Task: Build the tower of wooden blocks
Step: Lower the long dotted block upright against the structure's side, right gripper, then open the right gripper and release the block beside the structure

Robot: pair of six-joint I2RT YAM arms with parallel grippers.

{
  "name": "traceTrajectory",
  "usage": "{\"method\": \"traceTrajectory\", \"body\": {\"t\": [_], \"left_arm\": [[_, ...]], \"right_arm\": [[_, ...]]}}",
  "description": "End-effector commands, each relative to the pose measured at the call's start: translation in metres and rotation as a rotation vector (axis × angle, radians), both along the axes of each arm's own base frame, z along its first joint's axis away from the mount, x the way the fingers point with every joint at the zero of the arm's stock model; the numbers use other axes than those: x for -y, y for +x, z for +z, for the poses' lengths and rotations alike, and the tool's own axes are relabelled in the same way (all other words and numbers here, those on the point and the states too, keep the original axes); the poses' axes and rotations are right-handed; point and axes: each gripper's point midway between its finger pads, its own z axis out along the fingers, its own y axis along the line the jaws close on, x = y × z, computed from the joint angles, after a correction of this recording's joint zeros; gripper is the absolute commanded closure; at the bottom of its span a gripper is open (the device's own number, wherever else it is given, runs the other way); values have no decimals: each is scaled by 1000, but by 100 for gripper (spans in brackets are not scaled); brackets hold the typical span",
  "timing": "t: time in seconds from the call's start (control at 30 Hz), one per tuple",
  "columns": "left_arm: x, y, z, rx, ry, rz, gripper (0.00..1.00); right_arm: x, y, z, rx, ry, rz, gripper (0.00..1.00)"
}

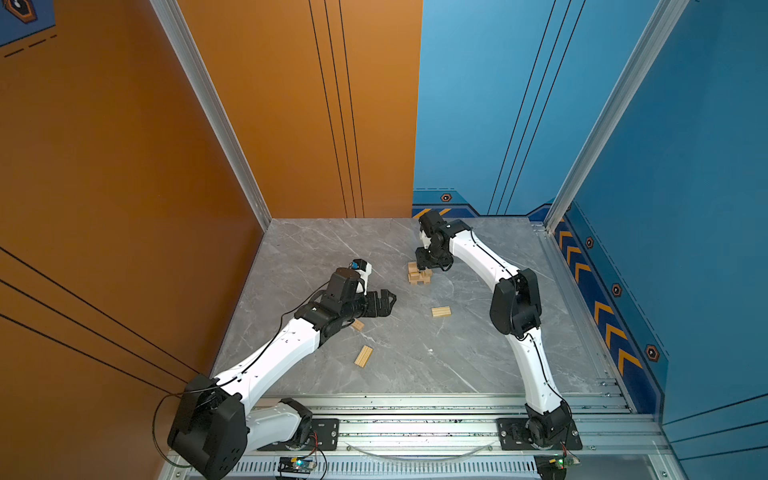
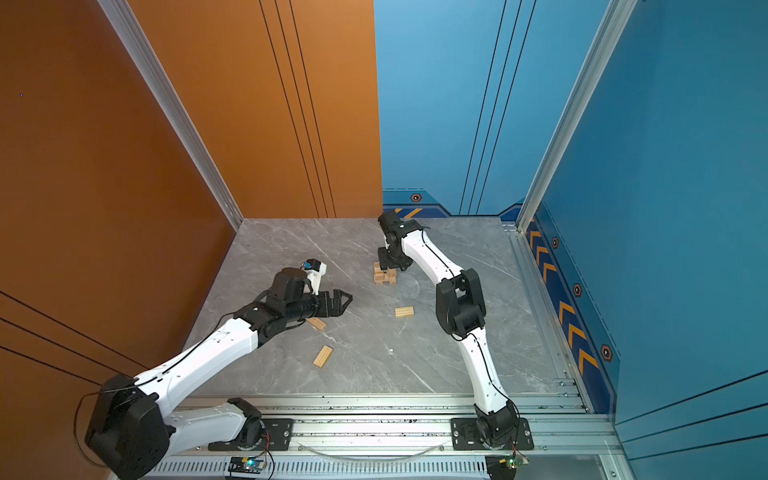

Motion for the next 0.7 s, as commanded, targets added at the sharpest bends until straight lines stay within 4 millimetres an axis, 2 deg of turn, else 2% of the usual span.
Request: {"method": "traceTrajectory", "body": {"t": [0.0,0.23,0.27,0.43,0.6,0.67], "left_arm": [[-4,1,10,25,-18,12,2],[-7,0,21,54,-20,15,2],[-10,-5,16,29,-5,19,2],[-16,-10,24,39,-2,32,2],[-18,-17,30,43,-15,38,2],[-18,-21,30,39,-24,35,2]], "right_arm": [[1,0,29,21,51,-15,43],[8,2,56,63,104,-43,44],[11,2,60,72,113,-49,45],[33,2,72,98,126,-92,46],[59,-1,68,96,138,-152,48],[66,-4,52,68,145,-171,48]]}}
